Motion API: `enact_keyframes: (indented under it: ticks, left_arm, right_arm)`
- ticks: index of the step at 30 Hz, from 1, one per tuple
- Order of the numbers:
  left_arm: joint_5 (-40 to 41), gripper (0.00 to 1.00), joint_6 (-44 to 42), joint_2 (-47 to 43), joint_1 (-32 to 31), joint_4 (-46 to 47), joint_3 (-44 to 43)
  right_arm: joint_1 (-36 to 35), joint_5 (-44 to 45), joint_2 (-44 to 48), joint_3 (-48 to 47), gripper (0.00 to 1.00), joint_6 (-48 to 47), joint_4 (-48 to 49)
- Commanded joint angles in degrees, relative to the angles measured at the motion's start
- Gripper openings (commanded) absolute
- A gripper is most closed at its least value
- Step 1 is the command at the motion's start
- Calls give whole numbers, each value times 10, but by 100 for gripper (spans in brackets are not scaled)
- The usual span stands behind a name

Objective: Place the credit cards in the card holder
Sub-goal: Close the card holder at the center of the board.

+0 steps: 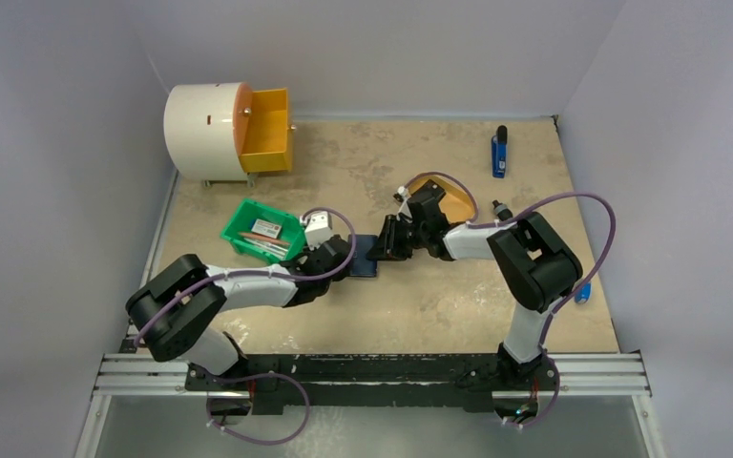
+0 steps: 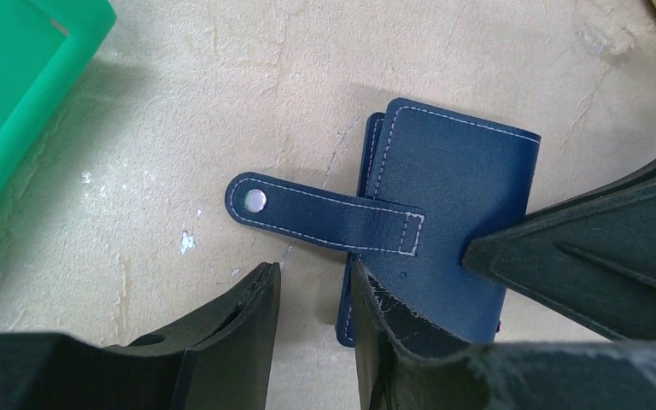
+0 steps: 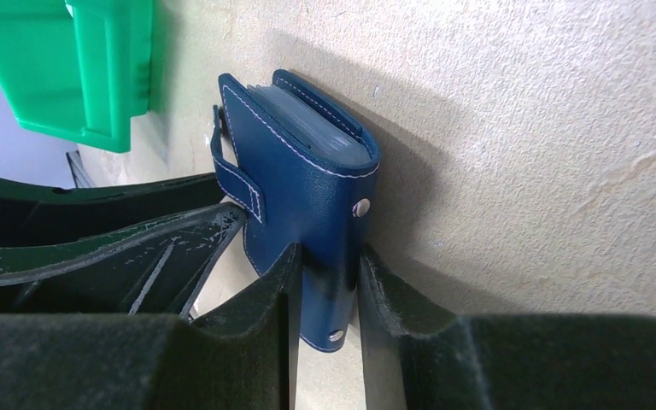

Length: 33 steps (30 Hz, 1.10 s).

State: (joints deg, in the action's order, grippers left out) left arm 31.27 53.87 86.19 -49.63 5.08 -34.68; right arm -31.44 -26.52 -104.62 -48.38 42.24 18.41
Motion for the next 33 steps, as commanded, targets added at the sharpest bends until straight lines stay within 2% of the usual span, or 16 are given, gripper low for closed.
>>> enact_keyframes:
  ticks: [1,6,10,14,21,27,33]
  left_arm:
    - [-5,36,-9,-1,2,42,-18]
    - [1,37,0,-32,2,68,8]
    - [-3,37,-2,-9,2,68,-3]
    - [-9,27,7,34,2,54,-16]
    - [-13,10,32,78,2,49,-19]
    - [-6,4,47,91,2,36,-19]
    - [-6,2,54,98,3,32,-17]
  right_arm:
    - [1,37,-9,-8,29,-57,-69]
    - [0,31,-13,-10,29,-60,-71]
    - [1,25,-14,-14,30,-62,-72]
    - [1,17,-8,-13,33,-58,-70]
    - [1,-14,15,12,47,-20,-48]
    - [1,-16,39,41,57,30,-22]
    - [2,-33,40,83,58,97,47]
